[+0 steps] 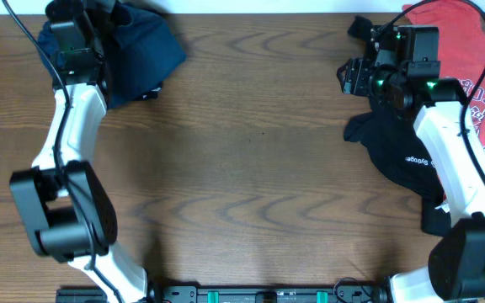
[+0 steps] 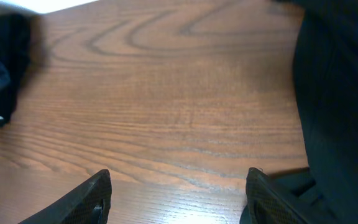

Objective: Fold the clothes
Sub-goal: 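Release the jeans on the navy garment and hold the left gripper there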

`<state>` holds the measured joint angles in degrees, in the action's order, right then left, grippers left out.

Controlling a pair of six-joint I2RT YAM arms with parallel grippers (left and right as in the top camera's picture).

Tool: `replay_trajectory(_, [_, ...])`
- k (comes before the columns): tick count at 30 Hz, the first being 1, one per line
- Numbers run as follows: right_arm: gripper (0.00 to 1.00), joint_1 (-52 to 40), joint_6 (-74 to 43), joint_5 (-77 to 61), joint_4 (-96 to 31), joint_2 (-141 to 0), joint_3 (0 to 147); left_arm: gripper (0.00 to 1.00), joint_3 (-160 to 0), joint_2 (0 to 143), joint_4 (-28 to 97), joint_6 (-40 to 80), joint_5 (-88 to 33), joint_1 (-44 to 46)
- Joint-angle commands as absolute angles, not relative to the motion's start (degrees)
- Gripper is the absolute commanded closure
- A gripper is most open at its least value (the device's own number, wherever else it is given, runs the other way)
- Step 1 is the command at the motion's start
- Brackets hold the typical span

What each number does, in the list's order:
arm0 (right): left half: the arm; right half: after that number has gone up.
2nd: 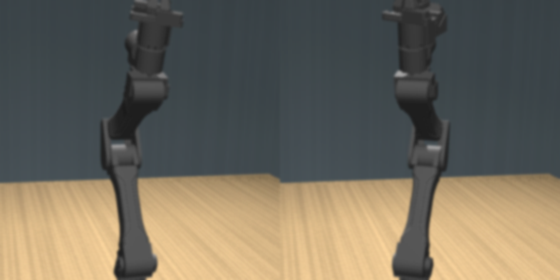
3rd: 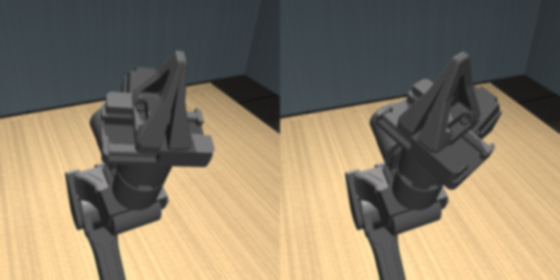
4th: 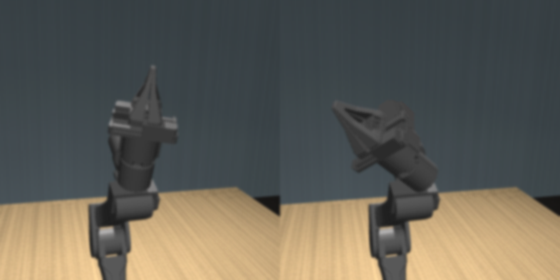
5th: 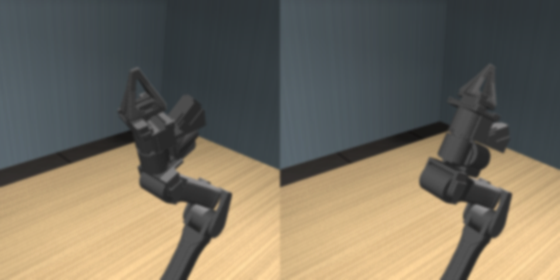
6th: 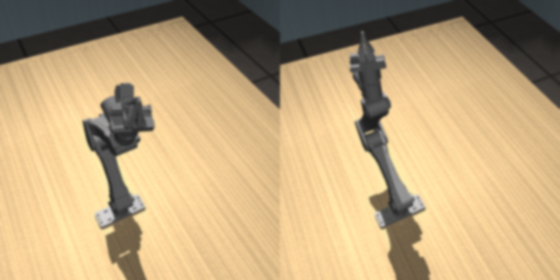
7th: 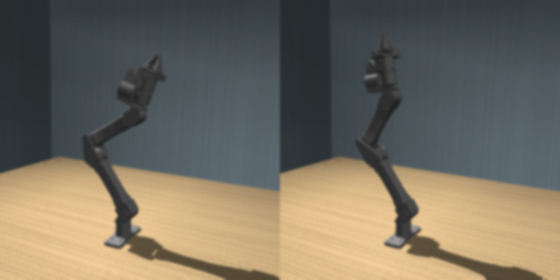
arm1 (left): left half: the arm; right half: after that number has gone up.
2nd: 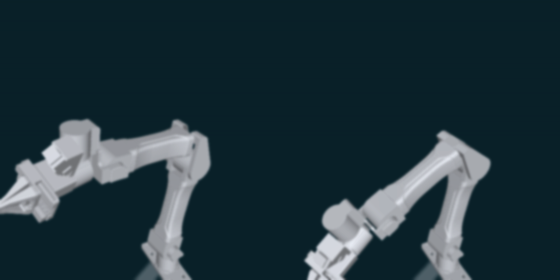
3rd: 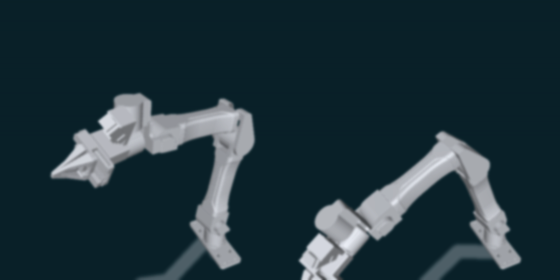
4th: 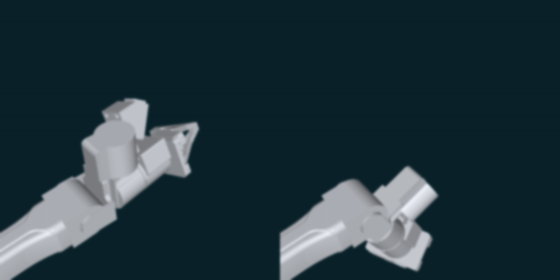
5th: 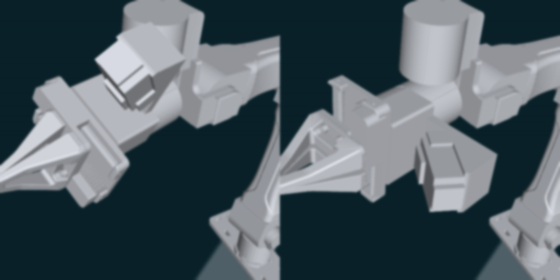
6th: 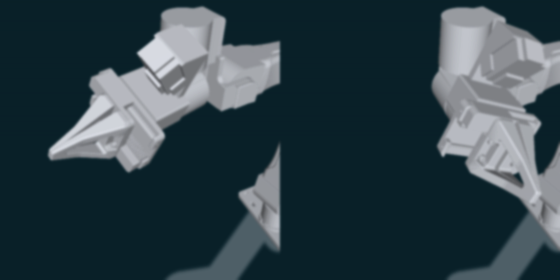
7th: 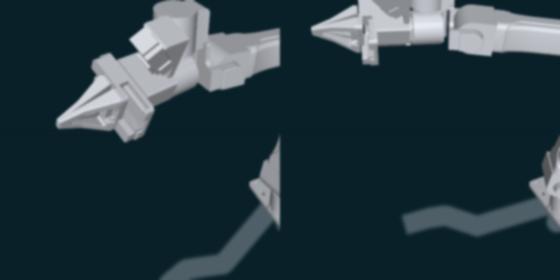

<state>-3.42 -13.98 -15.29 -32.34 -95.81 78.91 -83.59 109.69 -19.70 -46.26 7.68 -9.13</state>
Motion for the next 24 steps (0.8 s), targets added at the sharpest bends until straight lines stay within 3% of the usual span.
replay_trajectory(1, [0.33, -3.8, -13.2, -15.7, -32.6, -97.9, 78.6, 0.94, -84.2, 114.1, -24.8, -45.1, 7.3, -11.0])
replay_trajectory(6, [0.33, -3.8, -13.2, -15.7, -32.4, -100.3, 78.6, 0.93, -84.2, 120.0, -32.3, -45.1, 4.3, -12.1])
replay_trajectory(8, [0.33, -3.8, -13.2, -15.7, -32.3, -101.1, 78.6, 0.54, -84.2, 122.6, -35.7, -45.1, 3.1, -12.1])
replay_trajectory(9, [0.33, -3.8, -13.2, -15.7, -32.1, -101.3, 78.6, 0.20, -84.2, 123.5, -37.5, -45.1, 3.1, -12.1])
replay_trajectory(10, [0.33, -3.8, -13.2, -15.6, -32.0, -101.3, 78.6, 0.02, -84.2, 124.4, -39.4, -44.8, 3.1, -12.0])
replay_trajectory(17, [0.33, -3.8, -13.2, -15.2, -31.3, -101.4, 78.6, 0.02, -84.3, 122.4, -46.8, -26.3, 4.5, -11.9])
replay_trajectory(24, [0.33, -3.8, -13.2, -15.5, -31.3, -101.4, 78.6, 0.02, -84.3, 109.6, -31.7, -17.8, 4.5, -11.4])
